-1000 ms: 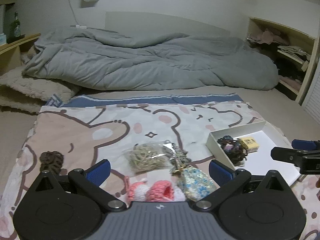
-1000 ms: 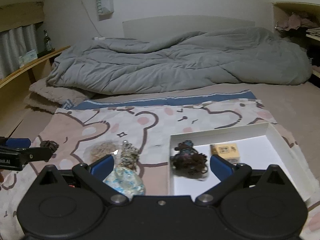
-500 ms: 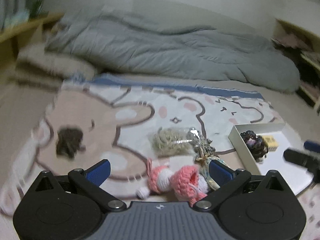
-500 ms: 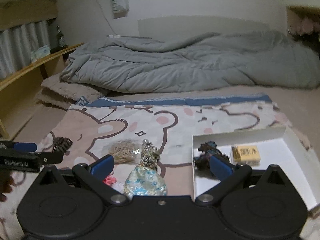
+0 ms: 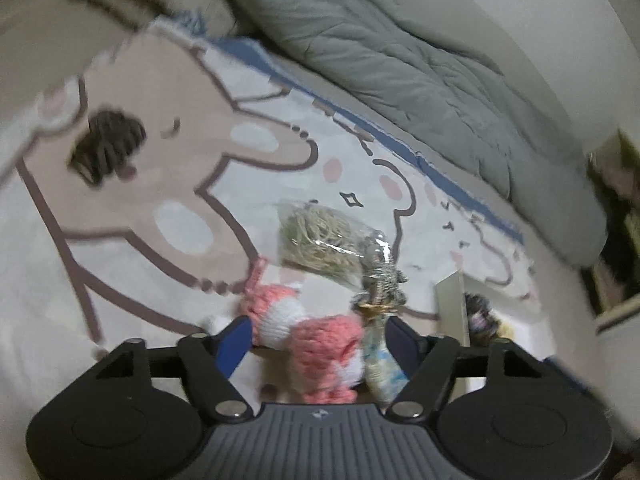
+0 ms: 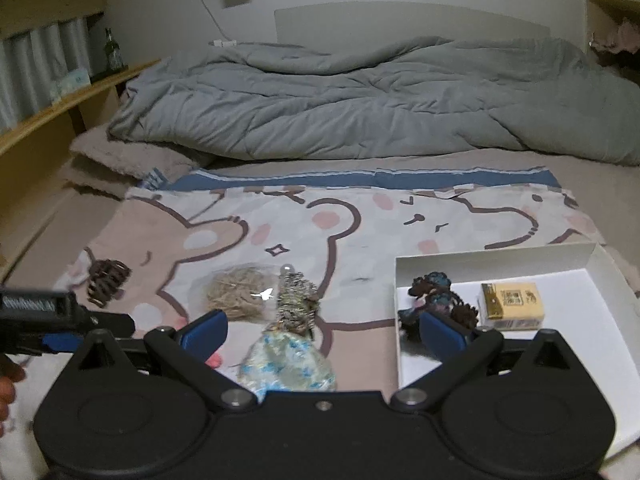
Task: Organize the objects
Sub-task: 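Grasp the pink crocheted bunny with left tool while right tool grasps blue floral pouch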
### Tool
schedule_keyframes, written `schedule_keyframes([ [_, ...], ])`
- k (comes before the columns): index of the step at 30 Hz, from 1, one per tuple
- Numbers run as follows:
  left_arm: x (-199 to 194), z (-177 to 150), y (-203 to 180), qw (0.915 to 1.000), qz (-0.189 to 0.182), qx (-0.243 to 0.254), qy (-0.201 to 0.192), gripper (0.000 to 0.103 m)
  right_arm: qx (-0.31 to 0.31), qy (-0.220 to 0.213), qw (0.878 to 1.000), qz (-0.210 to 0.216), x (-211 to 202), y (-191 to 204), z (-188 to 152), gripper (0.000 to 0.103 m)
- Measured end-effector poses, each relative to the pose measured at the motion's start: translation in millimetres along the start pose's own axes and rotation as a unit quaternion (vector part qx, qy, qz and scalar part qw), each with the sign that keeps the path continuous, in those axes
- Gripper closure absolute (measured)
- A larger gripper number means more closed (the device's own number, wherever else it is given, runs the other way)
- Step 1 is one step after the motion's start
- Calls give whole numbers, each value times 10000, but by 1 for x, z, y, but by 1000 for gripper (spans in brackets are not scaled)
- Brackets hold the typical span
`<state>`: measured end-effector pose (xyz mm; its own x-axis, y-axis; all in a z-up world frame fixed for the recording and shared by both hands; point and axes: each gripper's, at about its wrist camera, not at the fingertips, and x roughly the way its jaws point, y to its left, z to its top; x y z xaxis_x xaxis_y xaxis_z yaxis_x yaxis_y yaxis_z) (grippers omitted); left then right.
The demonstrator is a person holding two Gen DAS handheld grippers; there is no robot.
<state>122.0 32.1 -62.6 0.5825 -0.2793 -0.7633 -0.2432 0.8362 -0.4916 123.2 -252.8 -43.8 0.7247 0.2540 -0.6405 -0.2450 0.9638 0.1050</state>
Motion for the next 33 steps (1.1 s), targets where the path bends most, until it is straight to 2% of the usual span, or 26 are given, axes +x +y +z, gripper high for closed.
schedule_keyframes([
  [3,11,0,6,9981,-161,-592,88,39,54,103,9999,33,16,-5,-5,0],
  [5,20,2,9,9965,-167,-814,131,41,163,272,9995,94,27,-8,-10,0],
  [8,31,3,13,9941,-107,-1062,203,45,207,443,9984,283,40,-10,-19,8],
  [15,55,0,22,9868,-118,-1541,493,50,113,523,9961,701,58,-5,-31,9],
  [22,62,-2,26,9795,-150,-1979,346,50,-35,744,9941,790,77,0,-47,6],
  [30,60,-5,38,9609,-339,-2731,289,50,231,781,9934,810,90,3,-57,2],
  [33,61,-8,37,9595,-313,-2786,290,50,327,873,9924,797,96,4,-59,0],
])
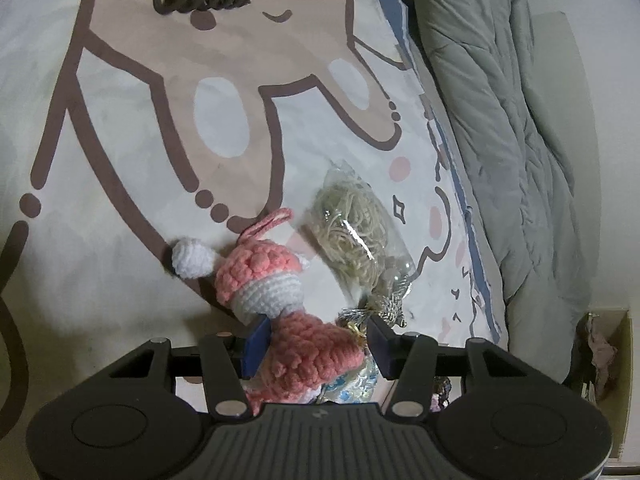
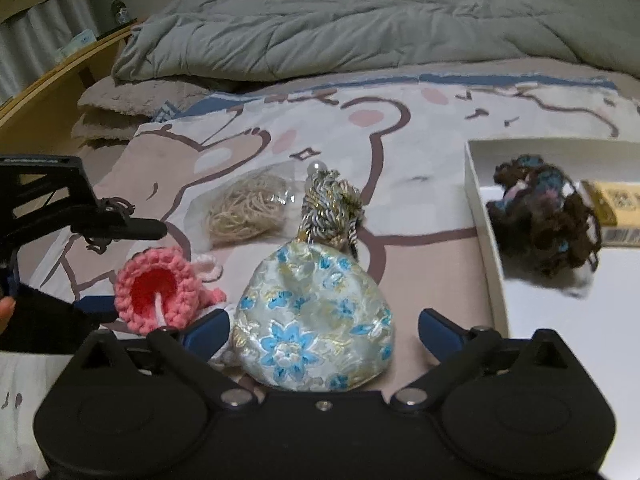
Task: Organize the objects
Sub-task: 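Grasp the pink crocheted bunny with left tool while right tool grasps blue floral pouch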
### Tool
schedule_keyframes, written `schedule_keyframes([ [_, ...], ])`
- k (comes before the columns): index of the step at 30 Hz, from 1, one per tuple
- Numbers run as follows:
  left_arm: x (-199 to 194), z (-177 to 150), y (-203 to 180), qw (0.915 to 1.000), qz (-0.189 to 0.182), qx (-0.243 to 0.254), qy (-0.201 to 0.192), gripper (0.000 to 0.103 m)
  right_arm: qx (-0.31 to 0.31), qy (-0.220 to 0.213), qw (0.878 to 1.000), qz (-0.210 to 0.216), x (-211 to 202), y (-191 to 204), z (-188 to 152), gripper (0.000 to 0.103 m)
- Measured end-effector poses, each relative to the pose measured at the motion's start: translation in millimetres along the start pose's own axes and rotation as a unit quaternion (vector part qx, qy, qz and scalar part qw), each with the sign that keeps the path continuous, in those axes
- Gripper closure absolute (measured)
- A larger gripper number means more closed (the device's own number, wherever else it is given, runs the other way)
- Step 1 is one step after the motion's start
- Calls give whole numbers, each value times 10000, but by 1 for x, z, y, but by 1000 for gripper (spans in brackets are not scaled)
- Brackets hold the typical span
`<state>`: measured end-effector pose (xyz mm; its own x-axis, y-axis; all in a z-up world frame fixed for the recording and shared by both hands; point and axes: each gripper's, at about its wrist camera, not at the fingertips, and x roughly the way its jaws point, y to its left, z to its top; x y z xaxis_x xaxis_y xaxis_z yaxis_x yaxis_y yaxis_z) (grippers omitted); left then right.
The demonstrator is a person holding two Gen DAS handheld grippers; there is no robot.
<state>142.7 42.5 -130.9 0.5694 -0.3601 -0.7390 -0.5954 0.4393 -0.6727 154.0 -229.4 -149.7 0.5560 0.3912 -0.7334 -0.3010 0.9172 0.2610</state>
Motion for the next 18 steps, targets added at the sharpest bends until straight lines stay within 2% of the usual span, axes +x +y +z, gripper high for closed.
schedule_keyframes([
  [5,11,-1,-1,9998,41,64,191,50,-153,72,9999,-13,3,5,0,1],
  [7,13,-3,-4,9996,91,209,170,51,-227,136,9996,-35,3,6,0,6],
  [9,14,-4,-8,9992,141,360,138,53,-320,192,9993,-29,2,7,1,21],
  [10,14,-5,-8,9989,148,425,144,54,-284,261,9992,99,2,6,1,23],
  [14,10,-5,-12,9974,148,679,177,55,-475,338,9983,88,-4,10,0,31],
  [18,2,-5,-18,9930,110,1166,184,55,-547,320,9979,143,-16,12,3,32],
])
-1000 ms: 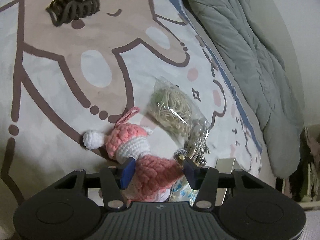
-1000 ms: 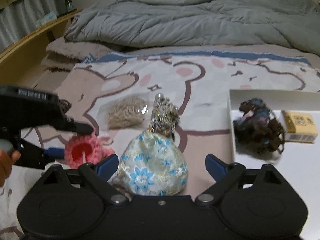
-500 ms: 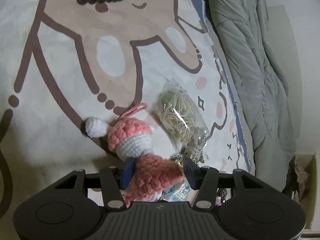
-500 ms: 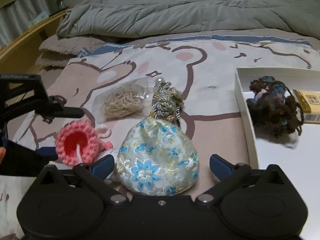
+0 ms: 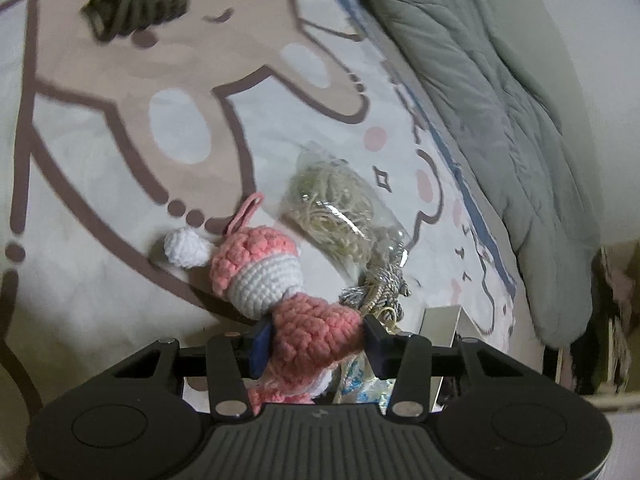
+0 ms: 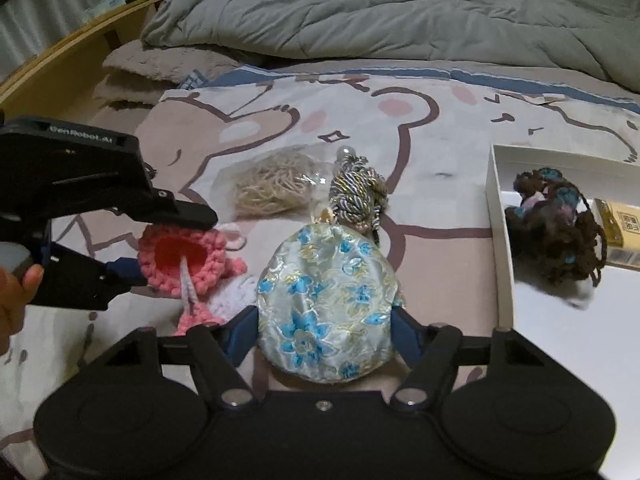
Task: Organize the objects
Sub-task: 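Grasp the pink crocheted bunny with left tool while right tool grasps blue floral pouch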
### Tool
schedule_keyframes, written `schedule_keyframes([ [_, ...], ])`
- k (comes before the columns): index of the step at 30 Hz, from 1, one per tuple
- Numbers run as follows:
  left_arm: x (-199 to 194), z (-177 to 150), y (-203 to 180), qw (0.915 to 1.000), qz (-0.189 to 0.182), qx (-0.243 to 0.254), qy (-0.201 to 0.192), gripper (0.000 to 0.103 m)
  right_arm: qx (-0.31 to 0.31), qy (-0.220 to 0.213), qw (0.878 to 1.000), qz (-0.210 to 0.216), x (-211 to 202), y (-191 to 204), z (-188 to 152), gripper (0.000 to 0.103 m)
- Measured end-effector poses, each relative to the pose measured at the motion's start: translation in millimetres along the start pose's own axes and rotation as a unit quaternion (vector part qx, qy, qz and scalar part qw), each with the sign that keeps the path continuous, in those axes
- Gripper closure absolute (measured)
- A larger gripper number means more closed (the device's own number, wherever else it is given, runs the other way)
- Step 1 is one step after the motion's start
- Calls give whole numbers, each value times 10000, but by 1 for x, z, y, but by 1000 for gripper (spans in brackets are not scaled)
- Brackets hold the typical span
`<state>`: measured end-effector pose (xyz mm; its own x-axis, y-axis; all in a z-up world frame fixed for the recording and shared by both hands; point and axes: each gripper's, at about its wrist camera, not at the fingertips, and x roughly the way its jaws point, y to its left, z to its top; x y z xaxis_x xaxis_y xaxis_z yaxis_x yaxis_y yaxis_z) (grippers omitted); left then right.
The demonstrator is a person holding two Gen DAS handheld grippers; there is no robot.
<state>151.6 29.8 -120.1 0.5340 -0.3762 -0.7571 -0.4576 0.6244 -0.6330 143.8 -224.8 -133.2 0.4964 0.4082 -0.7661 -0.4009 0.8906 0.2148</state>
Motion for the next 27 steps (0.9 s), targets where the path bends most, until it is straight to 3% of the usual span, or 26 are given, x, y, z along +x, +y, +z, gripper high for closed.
schedule_keyframes([
  [5,-12,-1,-8,9958,18,913,95,55,-49,110,9999,-38,-15,5,-2,32],
  [10,-18,-5,-4,9828,67,1783,484,55,25,395,9992,-51,-26,11,-9,32],
  [16,-29,-14,1,9551,182,2853,773,55,-4,824,9966,-69,-34,23,-24,32],
  [22,-32,-36,7,9082,380,4031,1065,55,-3,1214,9926,-60,-34,34,-34,32],
  [27,-29,-43,19,9022,510,4092,1266,55,-157,1371,9904,-82,-32,43,-40,31],
])
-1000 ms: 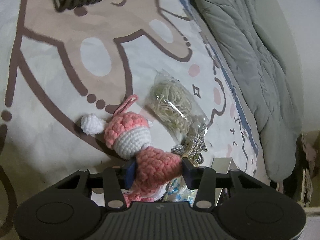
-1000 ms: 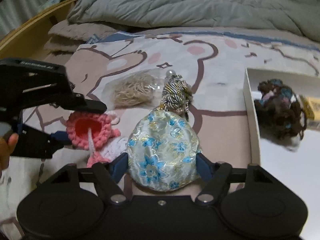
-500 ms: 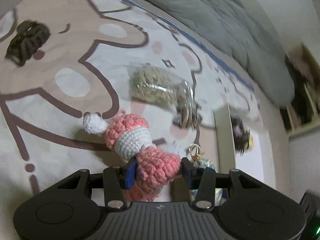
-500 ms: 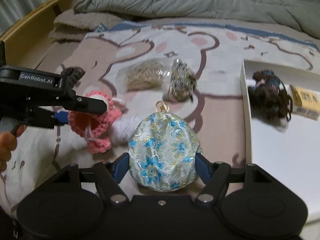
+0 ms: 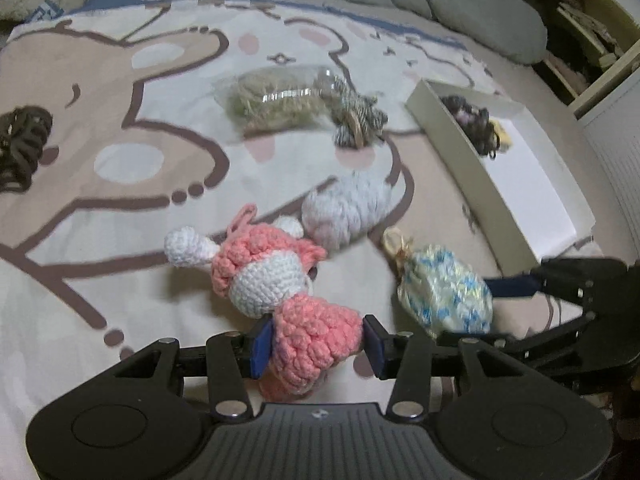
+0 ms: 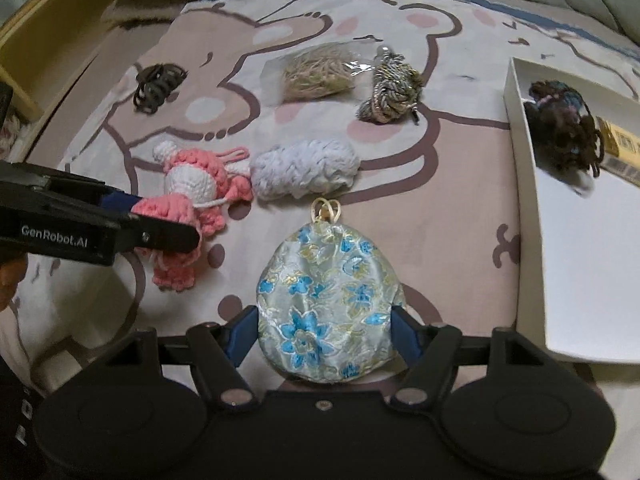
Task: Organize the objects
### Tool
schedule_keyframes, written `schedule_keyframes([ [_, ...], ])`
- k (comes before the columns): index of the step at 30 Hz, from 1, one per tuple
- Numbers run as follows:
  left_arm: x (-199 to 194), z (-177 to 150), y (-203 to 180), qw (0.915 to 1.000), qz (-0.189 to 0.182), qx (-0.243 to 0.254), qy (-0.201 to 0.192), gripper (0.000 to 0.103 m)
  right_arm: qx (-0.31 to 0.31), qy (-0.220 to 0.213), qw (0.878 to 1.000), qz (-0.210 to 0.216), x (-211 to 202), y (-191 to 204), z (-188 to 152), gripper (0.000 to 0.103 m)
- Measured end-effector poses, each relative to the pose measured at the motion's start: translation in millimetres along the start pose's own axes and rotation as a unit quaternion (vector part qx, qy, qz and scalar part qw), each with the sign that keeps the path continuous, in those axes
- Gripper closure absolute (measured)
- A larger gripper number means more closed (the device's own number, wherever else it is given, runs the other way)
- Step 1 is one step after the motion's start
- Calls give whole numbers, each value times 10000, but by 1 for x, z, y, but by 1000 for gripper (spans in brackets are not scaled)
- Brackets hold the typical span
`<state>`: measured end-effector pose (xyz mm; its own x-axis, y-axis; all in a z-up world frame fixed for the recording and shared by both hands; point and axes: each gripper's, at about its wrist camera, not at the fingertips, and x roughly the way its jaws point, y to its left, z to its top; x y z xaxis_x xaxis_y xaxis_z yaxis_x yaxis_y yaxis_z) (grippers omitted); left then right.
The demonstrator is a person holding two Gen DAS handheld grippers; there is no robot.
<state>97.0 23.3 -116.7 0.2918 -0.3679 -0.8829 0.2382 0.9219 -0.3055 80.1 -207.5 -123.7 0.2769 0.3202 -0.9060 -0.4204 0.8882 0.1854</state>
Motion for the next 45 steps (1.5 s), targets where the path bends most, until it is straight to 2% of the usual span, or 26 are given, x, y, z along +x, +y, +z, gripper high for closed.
schedule_keyframes([
  [3,4,-4,2,9994,-7,-332,63,53,-131,1,9999,-45,4,2,-2,28],
  [5,5,-4,6,9965,-116,-821,47,50,-192,-1,9998,-24,7,1,-3,24],
  [8,9,-4,12,9891,-221,-1456,24,47,-157,-53,9999,20,8,-2,-2,18],
  [12,11,-8,22,9739,-110,-2261,-156,47,89,-65,9997,209,13,-9,-1,11],
  [14,12,-10,27,9669,-95,-2543,-201,48,117,-51,9997,204,17,-9,-1,9],
  [17,14,-12,33,9608,-33,-2762,-245,49,-50,-43,9999,121,22,-3,-2,6],
  [18,13,-12,34,9601,0,-2783,-267,54,-124,-41,9999,87,23,-1,-3,5],
  [22,12,-10,36,9616,65,-2732,-264,59,-315,-10,9995,-87,28,4,-4,6],
  [24,11,-9,35,9634,100,-2663,-285,60,-265,28,9995,-156,30,2,-3,17],
  [29,-3,-6,28,9695,187,-2387,-522,61,-237,-29,9996,-144,25,-3,1,23],
  [34,-24,-1,15,9749,427,-1968,-949,61,-427,-435,9978,-255,7,2,7,25],
  [36,-33,2,9,9762,501,-1781,-1129,61,-422,-627,9968,-249,-2,3,11,32],
  [37,-37,3,6,9767,522,-1690,-1216,61,-408,-703,9964,-244,-7,4,13,32],
  [45,-66,11,-7,9739,427,-1441,-1703,61,-378,-1419,9883,-421,-42,3,23,33],
])
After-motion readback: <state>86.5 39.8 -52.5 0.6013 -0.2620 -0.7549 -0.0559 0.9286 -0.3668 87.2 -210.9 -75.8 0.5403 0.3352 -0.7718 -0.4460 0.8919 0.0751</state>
